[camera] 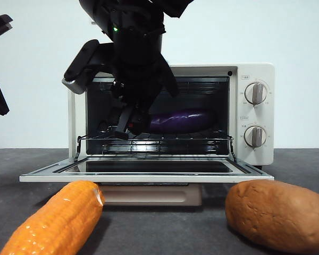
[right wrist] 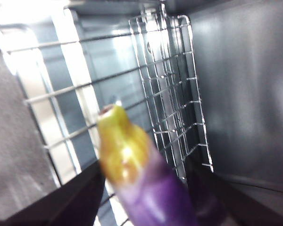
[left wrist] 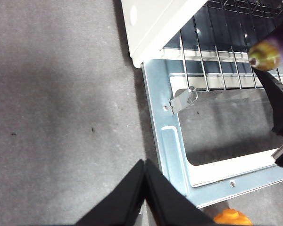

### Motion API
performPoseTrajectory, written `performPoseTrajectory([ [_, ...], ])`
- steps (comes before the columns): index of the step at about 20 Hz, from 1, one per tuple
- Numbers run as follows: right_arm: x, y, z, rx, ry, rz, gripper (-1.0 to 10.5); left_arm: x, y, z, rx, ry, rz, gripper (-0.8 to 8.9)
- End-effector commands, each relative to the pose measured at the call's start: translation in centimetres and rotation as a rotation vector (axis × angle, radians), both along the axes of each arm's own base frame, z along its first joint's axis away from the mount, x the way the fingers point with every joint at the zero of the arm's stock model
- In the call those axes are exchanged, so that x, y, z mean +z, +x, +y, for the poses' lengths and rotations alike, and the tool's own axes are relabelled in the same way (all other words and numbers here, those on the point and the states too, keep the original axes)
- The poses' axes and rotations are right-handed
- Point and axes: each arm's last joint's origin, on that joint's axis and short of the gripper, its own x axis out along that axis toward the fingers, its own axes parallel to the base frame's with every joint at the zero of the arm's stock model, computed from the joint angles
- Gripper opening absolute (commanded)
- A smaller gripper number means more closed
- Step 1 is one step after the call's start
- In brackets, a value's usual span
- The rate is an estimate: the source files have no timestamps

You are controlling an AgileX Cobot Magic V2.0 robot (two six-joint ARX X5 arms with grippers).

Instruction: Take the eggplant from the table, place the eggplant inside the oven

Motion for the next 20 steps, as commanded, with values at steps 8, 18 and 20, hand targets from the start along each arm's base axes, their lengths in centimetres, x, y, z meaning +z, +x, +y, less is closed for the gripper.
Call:
performPoseTrajectory([
  [8, 4.0, -2.3, -0.1, -0.017, 0.128, -0.009, 2.6, -0.1, 0.3, -0.1, -0.014, 0.007, -0.007, 0.06],
  [18, 12.0, -8.7, -3.9, -0.01, 0.305, 0.026, 1.5, -5.9, 4.0, -1.1, -0.071, -0.018, 0.202, 0.06],
  [20, 13.3, -9.7, -5.0, -0.01, 0.324, 0.031, 0.7, -7.2, 4.6, -1.3, -0.084, -0.027, 0.243, 0.06],
])
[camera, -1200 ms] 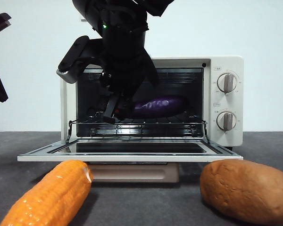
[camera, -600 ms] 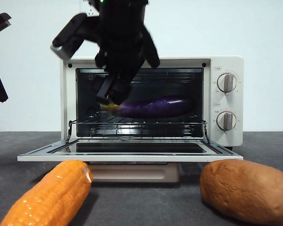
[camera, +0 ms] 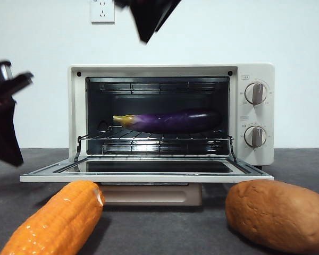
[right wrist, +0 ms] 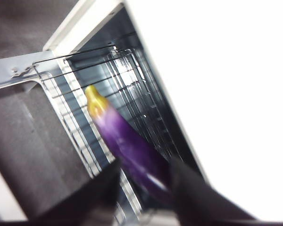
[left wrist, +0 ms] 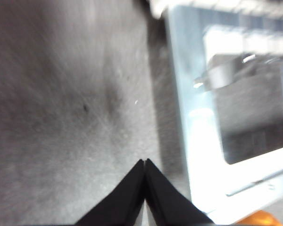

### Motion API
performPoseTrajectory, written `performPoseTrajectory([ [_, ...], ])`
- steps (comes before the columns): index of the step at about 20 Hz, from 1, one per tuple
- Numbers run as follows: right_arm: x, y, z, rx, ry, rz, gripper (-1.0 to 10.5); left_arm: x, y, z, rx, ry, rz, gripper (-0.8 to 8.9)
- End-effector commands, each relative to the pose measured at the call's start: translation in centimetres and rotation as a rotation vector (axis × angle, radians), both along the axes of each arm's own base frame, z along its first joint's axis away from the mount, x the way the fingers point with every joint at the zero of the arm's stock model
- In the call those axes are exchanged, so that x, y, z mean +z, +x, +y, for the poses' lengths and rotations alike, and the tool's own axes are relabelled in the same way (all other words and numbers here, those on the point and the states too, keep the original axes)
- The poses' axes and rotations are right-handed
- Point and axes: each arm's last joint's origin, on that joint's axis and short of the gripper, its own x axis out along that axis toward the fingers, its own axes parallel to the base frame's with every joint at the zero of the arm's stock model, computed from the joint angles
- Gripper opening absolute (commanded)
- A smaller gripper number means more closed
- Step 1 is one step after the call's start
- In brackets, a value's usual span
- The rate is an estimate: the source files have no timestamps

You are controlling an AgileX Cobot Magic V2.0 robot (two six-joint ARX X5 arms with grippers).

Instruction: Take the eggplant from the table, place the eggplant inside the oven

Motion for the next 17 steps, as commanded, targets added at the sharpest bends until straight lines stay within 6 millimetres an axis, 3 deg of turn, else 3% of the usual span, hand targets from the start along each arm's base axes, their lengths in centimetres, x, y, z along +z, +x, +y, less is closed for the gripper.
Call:
performPoseTrajectory([
  [1, 1.5, -1.0, -0.5, -0.003, 0.057, 0.003, 0.5, -1.2, 0.6, -0.2, -0.032, -0.011, 0.026, 0.06],
  [4, 2.6, -1.8, -1.7, -0.004, 0.086, 0.01, 0.0, -2.1, 0.9, -0.3, -0.052, -0.026, 0.058, 0.06],
  [17, 6.7, -4.3, -6.4, -0.005, 0.238, -0.019, 0.0, -3.7, 0.8, -0.8, -0.199, -0.162, 0.124, 0.06],
])
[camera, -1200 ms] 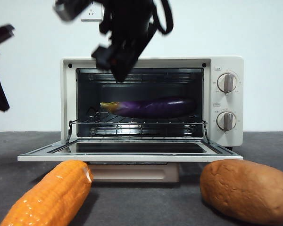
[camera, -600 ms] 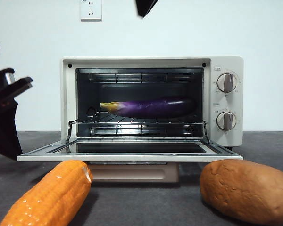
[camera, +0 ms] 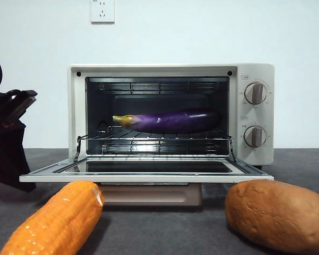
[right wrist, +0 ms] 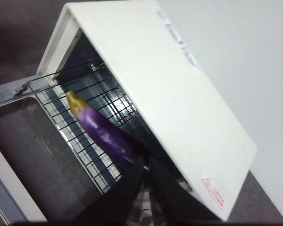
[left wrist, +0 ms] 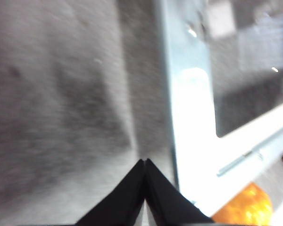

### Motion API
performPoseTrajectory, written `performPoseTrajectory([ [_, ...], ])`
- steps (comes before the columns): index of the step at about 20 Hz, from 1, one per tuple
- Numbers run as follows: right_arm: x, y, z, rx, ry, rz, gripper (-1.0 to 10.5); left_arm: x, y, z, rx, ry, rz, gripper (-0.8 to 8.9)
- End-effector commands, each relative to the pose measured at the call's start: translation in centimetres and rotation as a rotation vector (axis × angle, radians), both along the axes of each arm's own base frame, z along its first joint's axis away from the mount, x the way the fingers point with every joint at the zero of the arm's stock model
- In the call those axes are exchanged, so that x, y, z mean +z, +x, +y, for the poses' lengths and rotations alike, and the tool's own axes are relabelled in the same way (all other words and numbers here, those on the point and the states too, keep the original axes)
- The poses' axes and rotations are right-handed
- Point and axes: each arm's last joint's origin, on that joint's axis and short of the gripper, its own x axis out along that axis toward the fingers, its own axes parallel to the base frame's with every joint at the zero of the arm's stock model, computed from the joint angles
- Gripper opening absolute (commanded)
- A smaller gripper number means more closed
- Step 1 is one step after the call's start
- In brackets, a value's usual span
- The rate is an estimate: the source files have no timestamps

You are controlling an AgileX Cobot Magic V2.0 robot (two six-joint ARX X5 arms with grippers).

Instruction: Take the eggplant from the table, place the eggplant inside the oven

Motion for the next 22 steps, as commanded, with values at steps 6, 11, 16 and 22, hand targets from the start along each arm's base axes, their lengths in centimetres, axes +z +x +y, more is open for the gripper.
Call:
performPoseTrajectory([
  [6, 1.9, -1.6, -2.3, -0.009, 0.081, 0.002, 0.0, -0.5, 0.2, -0.3, -0.083, -0.065, -0.016, 0.06],
  [11, 2.2, -2.6, -4.3, -0.043, 0.099, 0.049, 0.0, -0.4, 0.2, -0.4, -0.105, -0.111, -0.026, 0.06],
  [16, 2.0, -3.6, -6.2, -0.073, 0.091, 0.113, 0.0, -0.2, 0.3, -0.5, -0.134, -0.164, -0.058, 0.06],
  [22, 1.4, -4.9, -7.7, -0.01, 0.089, 0.289, 0.0, 0.2, 0.7, -0.6, -0.157, -0.236, -0.093, 0.06],
])
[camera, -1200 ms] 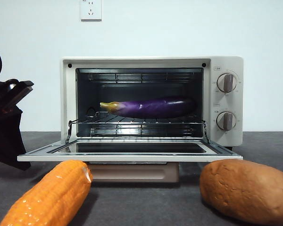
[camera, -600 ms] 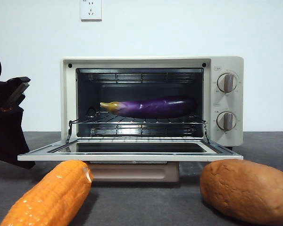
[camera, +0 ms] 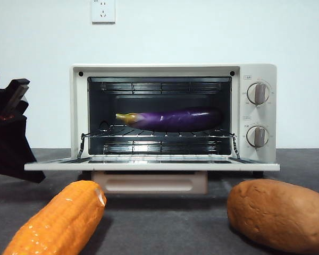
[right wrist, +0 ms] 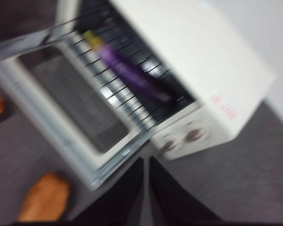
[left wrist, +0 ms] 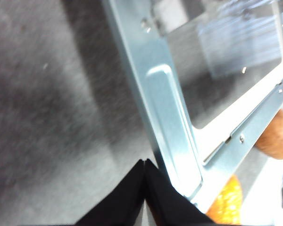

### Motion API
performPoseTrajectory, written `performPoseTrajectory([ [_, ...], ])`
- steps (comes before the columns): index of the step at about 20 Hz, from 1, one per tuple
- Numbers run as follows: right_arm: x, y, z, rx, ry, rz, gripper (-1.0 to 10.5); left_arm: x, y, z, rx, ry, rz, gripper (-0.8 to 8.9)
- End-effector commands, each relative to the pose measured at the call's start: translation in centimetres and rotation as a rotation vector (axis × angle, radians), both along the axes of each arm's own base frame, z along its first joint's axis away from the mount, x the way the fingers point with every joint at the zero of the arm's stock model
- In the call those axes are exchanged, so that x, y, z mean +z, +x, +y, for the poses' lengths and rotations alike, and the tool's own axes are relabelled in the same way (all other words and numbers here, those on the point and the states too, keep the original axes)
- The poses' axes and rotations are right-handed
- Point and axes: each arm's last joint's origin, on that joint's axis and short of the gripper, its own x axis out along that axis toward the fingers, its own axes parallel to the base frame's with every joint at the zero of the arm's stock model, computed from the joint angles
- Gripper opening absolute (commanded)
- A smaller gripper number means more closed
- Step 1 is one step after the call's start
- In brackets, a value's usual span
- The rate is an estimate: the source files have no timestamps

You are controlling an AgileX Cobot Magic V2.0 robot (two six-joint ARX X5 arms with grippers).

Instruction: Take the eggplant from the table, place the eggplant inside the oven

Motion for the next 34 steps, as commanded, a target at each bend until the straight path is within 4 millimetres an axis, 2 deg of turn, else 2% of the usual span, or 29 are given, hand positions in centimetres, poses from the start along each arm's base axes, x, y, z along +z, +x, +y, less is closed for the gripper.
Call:
performPoseTrajectory([
  [1, 0.2, -0.6, -0.3, 0.033, 0.053, 0.091, 0.0, 0.5, 0.7, -0.5, -0.058, -0.095, -0.049, 0.06],
  [9, -0.2, -1.5, -0.7, 0.164, 0.083, 0.261, 0.0, 2.8, 2.5, -0.6, -0.047, -0.123, -0.103, 0.06],
  [15, -0.4, -1.5, -0.6, 0.178, 0.087, 0.278, 0.0, 6.1, 4.4, -0.8, -0.029, -0.136, -0.176, 0.06],
  [19, -1.1, -1.4, -0.4, 0.174, 0.067, 0.289, 0.0, 8.9, 5.8, -0.8, -0.03, -0.142, -0.27, 0.06],
  [22, -2.3, -1.2, 0.0, 0.17, 0.044, 0.303, 0.0, 11.1, 6.8, -0.7, -0.002, -0.114, -0.336, 0.06],
  [26, -4.9, -0.7, 0.8, 0.162, 0.012, 0.312, 0.0, 13.1, 7.3, -0.4, 0.062, -0.025, -0.381, 0.06],
  [29, -7.2, -0.2, 1.2, 0.131, -0.029, 0.29, 0.0, 13.9, 6.7, -0.3, 0.091, 0.03, -0.377, 0.06],
  [34, -10.9, 1.6, 1.4, 0.028, -0.021, 0.242, 0.0, 15.2, 4.6, -0.4, 0.109, 0.163, -0.386, 0.06],
])
